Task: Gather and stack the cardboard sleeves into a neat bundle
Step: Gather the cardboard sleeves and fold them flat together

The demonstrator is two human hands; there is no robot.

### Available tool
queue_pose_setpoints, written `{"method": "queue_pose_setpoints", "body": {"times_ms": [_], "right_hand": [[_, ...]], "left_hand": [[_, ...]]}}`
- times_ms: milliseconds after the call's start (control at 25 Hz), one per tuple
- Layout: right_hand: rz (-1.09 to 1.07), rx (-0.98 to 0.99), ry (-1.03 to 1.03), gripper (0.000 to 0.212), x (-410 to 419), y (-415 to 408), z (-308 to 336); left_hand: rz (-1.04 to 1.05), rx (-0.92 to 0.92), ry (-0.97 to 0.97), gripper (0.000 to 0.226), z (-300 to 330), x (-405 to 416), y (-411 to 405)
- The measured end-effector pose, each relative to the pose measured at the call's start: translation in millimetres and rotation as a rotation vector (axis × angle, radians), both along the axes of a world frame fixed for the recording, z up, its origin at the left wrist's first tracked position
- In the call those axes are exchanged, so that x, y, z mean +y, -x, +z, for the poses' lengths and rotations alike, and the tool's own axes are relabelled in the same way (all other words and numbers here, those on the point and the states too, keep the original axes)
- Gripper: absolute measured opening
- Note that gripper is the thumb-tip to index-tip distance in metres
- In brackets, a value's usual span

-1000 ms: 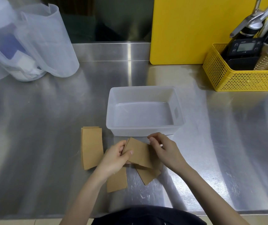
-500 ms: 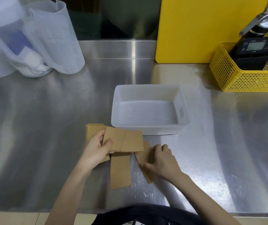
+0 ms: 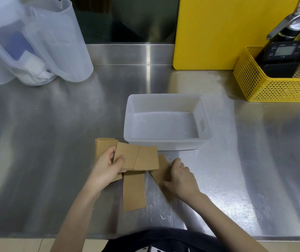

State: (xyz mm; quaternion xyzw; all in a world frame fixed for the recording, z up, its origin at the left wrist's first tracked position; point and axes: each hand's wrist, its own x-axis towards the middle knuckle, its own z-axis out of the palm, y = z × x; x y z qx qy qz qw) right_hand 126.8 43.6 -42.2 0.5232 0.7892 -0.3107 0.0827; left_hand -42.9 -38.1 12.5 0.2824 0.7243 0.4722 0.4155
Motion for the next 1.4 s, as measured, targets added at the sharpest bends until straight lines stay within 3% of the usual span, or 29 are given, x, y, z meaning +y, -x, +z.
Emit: {"method": "queue_pose_setpoints", "body": {"times_ms": [160, 480, 880, 1200, 1400], "right_hand": [[-0.219, 0.314, 0.12, 0.025, 15, -22, 6], [-0.435, 0.624, 0.221, 0.02, 37, -68, 32], [-0.423, 0.746, 0.347, 0.02, 36, -52, 47], [-0.329, 0.727, 0.196, 0.013, 27, -22, 43], [-0.391, 0.76, 0.209, 0.035, 23, -17, 38]], "left_hand": [[-0.007, 0.002, 0.007, 0.021, -1, -1, -1], [-0.009, -0.004, 0.003, 0.019, 2, 3, 2], [-0.046, -0.02, 0.048, 0.023, 4, 6, -12], [0.015, -0.22, 0.047, 0.025, 6, 14, -33], [0.098, -0.374, 0.001, 0.024, 11, 18, -43]]}}
